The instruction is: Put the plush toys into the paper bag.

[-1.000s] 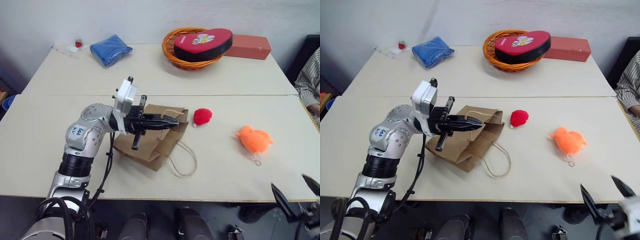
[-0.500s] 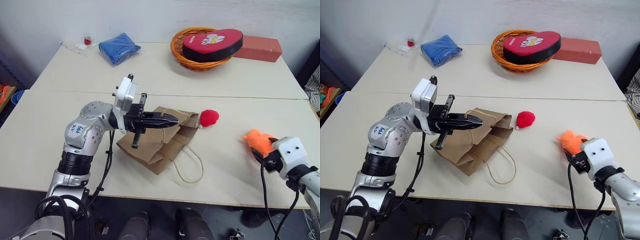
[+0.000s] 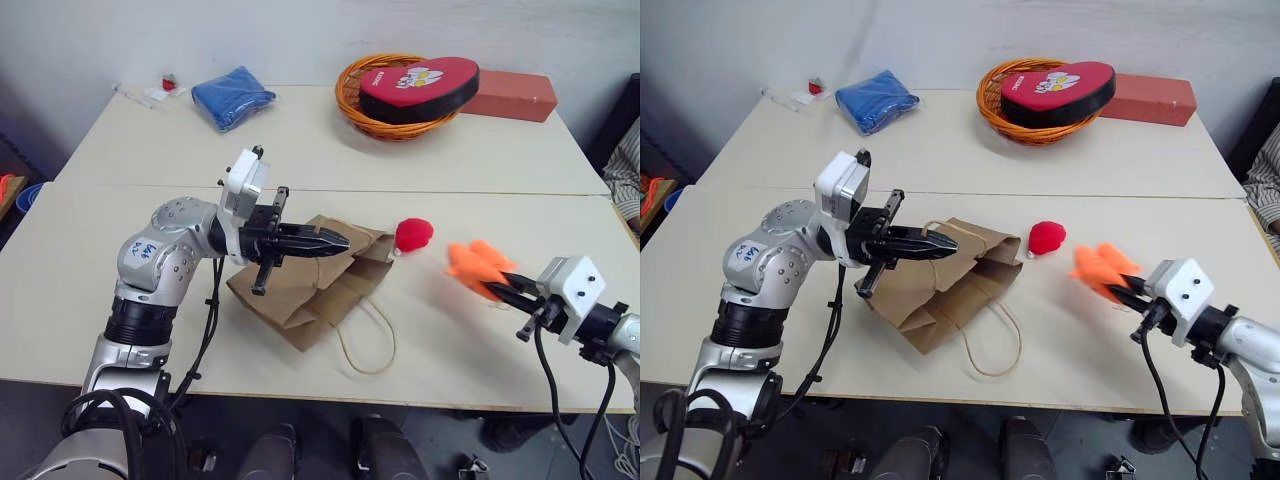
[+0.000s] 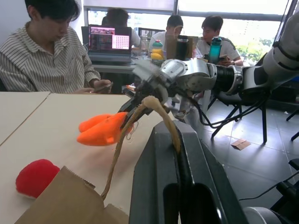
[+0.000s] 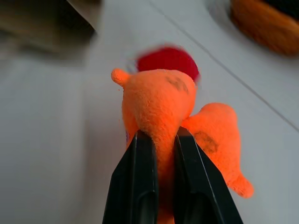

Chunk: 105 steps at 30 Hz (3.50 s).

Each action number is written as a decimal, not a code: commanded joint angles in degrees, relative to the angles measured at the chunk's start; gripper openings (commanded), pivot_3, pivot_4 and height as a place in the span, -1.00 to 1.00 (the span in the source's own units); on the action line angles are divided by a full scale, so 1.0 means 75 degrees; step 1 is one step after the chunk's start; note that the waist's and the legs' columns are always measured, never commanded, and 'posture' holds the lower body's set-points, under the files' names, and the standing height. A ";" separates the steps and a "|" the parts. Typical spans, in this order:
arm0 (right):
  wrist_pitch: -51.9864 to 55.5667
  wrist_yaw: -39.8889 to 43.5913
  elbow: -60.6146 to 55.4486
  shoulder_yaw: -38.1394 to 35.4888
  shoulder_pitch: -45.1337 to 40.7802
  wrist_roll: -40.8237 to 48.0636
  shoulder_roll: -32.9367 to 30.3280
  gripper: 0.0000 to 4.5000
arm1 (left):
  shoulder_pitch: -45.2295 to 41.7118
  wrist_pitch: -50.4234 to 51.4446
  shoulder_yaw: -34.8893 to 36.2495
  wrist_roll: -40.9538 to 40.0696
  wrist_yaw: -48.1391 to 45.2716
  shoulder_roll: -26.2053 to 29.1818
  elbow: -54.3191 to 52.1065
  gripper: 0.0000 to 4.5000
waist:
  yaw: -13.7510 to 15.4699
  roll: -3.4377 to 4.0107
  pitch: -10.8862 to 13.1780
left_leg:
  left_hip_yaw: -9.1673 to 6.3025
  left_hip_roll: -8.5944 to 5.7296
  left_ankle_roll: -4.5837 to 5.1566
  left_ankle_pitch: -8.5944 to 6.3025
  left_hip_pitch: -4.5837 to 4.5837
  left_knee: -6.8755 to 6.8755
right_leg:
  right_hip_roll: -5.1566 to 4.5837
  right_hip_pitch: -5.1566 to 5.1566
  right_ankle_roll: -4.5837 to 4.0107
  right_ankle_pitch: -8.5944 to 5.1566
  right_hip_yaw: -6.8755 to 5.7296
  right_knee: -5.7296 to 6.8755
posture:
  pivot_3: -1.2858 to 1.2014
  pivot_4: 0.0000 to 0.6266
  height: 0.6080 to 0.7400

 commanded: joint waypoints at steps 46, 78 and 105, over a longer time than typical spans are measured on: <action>0.1665 0.0919 -0.0358 0.3029 -0.2883 0.0364 0.1535 0.99 | 0.0387 0.0152 0.0161 -0.0229 0.0232 -0.0117 -0.0571 -1.00 | -0.0112 -0.0007 0.0004 | -0.0038 -0.0007 -0.0007 0.0002 -0.0035 0.0005 | -0.0014 -0.0021 0.0000 0.0000 -0.0033 -0.0023 | 0.03 -0.52 1.00; 0.0100 -0.0643 0.3168 0.1545 -0.2965 -0.1914 0.0637 0.99 | 0.0196 0.0155 0.0168 -0.0153 0.0231 -0.0012 -0.0263 -1.00 | -0.0148 0.0002 0.0005 | 0.0007 -0.0002 -0.0006 0.0004 -0.0001 -0.0008 | -0.0002 -0.0020 0.0003 0.0002 0.0016 0.0004 | 0.03 -0.52 1.00; 0.2853 -0.0641 0.4798 0.3322 -0.5530 -0.2554 0.0973 -0.99 | 0.0347 -0.0080 0.0208 0.0009 0.0315 0.0008 -0.0253 -1.00 | -0.0096 0.0001 0.0004 | -0.0032 -0.0014 -0.0004 0.0003 -0.0052 0.0019 | -0.0023 -0.0028 0.0004 0.0003 -0.0035 -0.0019 | 0.03 -0.52 1.00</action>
